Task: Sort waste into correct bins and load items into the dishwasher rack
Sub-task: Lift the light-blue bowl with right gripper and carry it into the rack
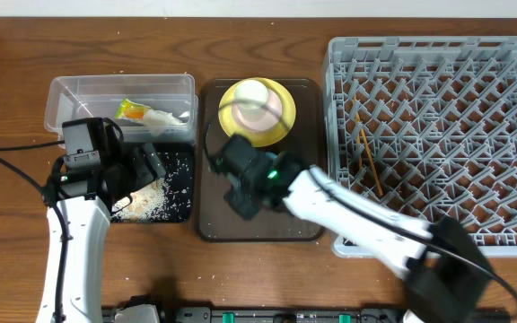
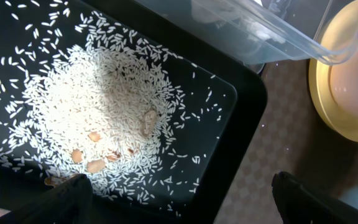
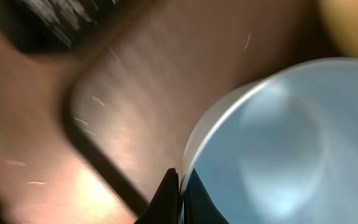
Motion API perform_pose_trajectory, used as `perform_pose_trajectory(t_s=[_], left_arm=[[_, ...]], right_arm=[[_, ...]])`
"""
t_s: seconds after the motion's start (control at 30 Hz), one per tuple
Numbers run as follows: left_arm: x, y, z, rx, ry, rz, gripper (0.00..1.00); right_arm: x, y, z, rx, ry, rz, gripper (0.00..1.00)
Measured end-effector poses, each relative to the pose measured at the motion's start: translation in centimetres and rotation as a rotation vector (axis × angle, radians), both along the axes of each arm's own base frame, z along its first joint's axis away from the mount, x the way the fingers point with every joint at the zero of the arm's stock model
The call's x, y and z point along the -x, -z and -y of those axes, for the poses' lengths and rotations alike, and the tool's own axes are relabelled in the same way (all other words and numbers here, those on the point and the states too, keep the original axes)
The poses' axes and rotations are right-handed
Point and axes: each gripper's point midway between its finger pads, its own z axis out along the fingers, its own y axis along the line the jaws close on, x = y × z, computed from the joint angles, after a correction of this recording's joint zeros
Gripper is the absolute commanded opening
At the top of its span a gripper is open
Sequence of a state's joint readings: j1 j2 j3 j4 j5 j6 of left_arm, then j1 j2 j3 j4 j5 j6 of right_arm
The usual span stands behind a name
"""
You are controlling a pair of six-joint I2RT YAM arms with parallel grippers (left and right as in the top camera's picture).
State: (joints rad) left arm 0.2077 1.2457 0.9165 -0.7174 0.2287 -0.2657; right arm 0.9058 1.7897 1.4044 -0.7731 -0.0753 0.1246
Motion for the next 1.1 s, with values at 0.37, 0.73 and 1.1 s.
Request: perform_pose_trajectory(t_s=[0.37, 0.73, 1.1], left_arm=[[0.0, 0.0, 0.0, 0.000, 0.000, 0.000, 0.95], [0.0, 0.0, 0.0, 0.000, 0.000, 0.002, 0.95], [-0.1, 0.0, 0.0, 0.000, 0.000, 0.003, 0.95]], right_arm=[[-9.9, -21.5, 9.8, -0.578, 0.158, 0.247, 0.01], [-18.1, -20.7, 21.3, -0.911, 0.174, 0.169, 0.01], [-23.5, -10.9, 26.4, -1.147, 0.097, 0.008, 0.01]])
